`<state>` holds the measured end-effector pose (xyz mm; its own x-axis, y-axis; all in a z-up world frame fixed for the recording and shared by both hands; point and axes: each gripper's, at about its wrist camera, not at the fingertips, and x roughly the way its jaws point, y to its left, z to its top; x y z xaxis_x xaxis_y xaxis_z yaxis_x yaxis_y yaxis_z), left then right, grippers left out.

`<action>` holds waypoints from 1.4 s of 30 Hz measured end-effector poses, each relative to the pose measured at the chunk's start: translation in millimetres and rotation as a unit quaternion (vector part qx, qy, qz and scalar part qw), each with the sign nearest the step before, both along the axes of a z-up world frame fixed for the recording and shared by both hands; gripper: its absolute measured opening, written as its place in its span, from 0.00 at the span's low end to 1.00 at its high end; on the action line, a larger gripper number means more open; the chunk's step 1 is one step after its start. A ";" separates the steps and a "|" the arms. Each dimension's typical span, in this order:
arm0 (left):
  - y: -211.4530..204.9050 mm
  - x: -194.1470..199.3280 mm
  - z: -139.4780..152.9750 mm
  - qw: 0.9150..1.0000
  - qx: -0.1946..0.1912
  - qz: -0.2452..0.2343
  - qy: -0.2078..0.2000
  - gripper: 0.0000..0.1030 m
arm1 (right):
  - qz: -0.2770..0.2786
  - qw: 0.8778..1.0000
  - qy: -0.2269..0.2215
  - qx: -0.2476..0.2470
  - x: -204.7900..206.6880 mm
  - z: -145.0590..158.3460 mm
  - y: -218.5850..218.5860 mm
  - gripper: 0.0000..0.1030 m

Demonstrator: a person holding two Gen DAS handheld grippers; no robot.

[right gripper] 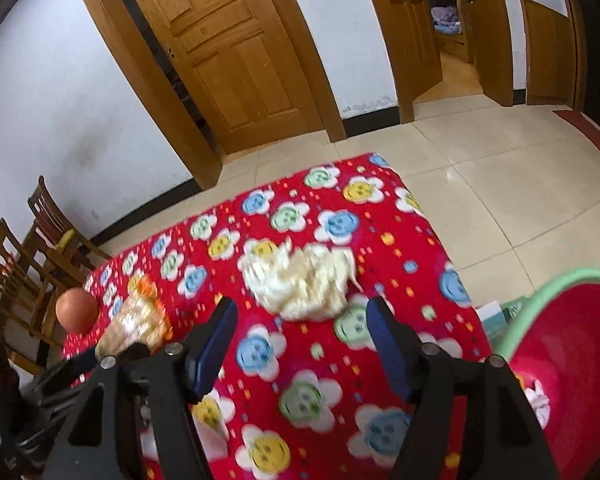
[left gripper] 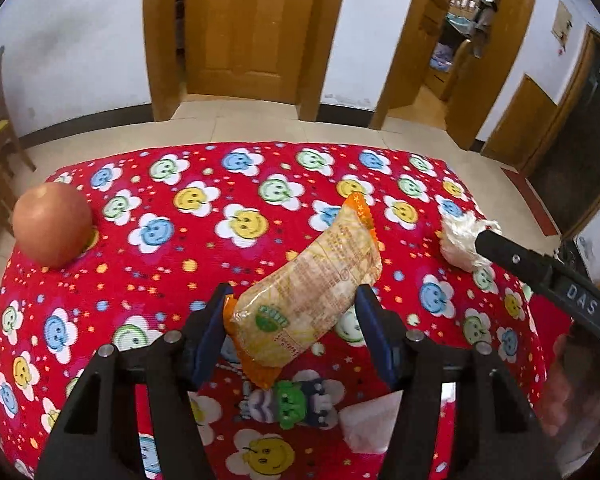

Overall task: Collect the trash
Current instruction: 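Grasp the bread bag with the left tool while the right tool grasps the crumpled tissue, then carry both items over the basin and open both tools to drop them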

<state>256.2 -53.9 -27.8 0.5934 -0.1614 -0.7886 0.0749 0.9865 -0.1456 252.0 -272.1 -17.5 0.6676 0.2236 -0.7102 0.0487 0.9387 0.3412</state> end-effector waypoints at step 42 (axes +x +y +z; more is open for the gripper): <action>-51.0 -74.2 70.6 0.995 -0.044 -0.085 -0.039 0.60 | -0.052 0.993 -0.106 -0.005 -149.4 84.4 -61.5 0.17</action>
